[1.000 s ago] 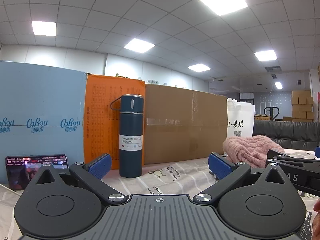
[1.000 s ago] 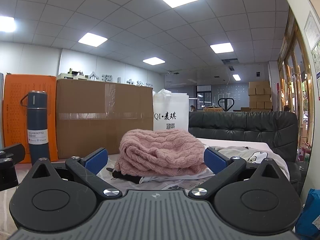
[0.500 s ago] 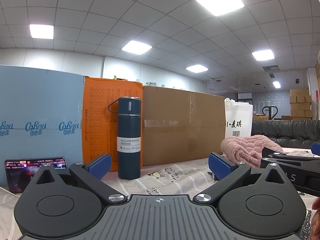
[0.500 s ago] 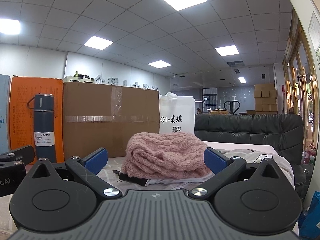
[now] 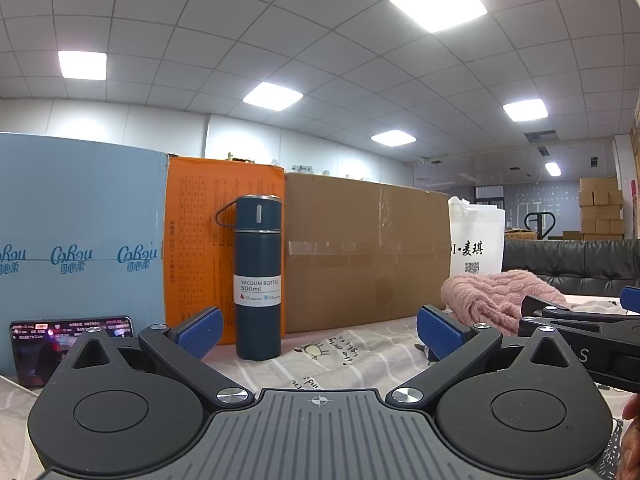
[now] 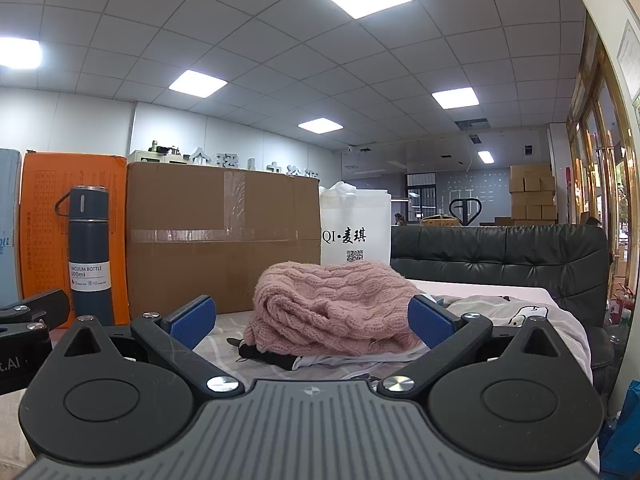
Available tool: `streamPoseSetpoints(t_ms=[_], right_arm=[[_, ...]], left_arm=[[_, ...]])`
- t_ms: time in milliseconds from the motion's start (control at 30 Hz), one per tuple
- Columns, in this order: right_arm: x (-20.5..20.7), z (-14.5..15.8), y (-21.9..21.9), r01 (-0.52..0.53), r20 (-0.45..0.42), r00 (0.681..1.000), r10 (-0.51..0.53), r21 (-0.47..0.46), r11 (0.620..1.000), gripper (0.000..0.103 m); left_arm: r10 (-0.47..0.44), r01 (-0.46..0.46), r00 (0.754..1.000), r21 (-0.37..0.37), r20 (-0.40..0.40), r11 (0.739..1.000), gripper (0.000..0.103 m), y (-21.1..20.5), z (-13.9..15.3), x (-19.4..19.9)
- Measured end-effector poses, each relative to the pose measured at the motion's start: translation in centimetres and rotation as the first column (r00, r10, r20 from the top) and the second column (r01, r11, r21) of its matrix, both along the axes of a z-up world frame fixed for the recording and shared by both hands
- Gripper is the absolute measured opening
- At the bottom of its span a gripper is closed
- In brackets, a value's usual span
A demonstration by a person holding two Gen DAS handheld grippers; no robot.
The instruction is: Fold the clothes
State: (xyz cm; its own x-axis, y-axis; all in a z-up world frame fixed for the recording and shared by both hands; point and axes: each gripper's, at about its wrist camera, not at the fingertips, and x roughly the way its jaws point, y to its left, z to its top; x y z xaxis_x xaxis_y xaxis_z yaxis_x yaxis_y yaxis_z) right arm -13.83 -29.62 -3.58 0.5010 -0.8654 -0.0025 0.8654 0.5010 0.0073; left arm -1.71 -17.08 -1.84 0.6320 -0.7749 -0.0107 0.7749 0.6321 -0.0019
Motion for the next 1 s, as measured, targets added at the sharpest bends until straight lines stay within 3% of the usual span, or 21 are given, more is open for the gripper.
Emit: streamPoseSetpoints(t_ms=[1000], right_arm=[[0.10,-0.11,-0.30,-0.002,0.003,1.000,0.002,0.011,1.000,0.103]], left_arm=[[-0.011,0.011,1.000,-0.005,0.002,1.000,0.103,0.16,-0.06,0.04]])
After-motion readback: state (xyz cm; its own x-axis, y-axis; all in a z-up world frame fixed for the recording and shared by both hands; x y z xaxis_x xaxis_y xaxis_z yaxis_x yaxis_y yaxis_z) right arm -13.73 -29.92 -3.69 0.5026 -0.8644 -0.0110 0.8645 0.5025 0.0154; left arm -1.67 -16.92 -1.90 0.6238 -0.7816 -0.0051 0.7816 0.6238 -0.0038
